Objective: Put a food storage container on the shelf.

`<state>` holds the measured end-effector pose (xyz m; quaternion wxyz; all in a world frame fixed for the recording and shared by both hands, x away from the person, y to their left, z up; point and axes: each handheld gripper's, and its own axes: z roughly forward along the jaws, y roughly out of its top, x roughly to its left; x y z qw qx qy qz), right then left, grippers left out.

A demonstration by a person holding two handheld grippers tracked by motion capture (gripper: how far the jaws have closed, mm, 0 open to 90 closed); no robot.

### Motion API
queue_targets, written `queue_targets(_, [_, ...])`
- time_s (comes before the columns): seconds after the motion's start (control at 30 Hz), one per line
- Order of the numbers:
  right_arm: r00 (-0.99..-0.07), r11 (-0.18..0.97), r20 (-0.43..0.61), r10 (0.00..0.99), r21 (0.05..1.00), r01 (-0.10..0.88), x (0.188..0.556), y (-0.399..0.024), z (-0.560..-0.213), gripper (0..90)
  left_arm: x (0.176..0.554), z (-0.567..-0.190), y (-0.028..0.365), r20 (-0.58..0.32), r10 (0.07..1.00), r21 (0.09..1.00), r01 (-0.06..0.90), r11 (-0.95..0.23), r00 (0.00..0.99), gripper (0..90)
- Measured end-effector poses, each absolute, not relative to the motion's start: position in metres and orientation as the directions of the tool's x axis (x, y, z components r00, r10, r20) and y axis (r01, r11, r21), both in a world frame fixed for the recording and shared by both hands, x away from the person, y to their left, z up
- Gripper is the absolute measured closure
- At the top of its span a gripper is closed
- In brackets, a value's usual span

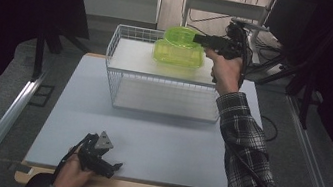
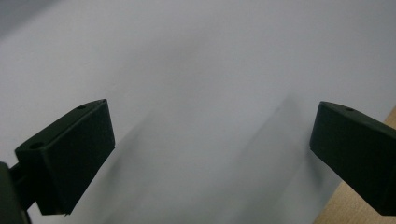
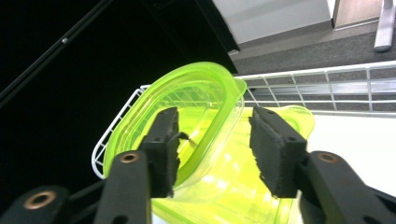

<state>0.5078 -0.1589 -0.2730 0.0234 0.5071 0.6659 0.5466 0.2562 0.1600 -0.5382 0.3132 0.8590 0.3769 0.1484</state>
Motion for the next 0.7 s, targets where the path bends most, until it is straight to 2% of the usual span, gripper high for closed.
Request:
queue_targets(0.3, [-0.530,-0.061,0.502,0.684,0.762,0.645,0.500,-0.164,-0.274,37.8,0.257,-0.538,0.159,-0.002,0.742,0.642,0.569,-0.513,0.671,0.0])
queue_targets(0.7, [-0.604,0.025,0.433,0.669,0.799,0.600,0.482,-0.166,-0.273,29.6,0.257,-0.538,0.159,-0.014,0.742,0.644,0.574,-0.506,0.670,0.0])
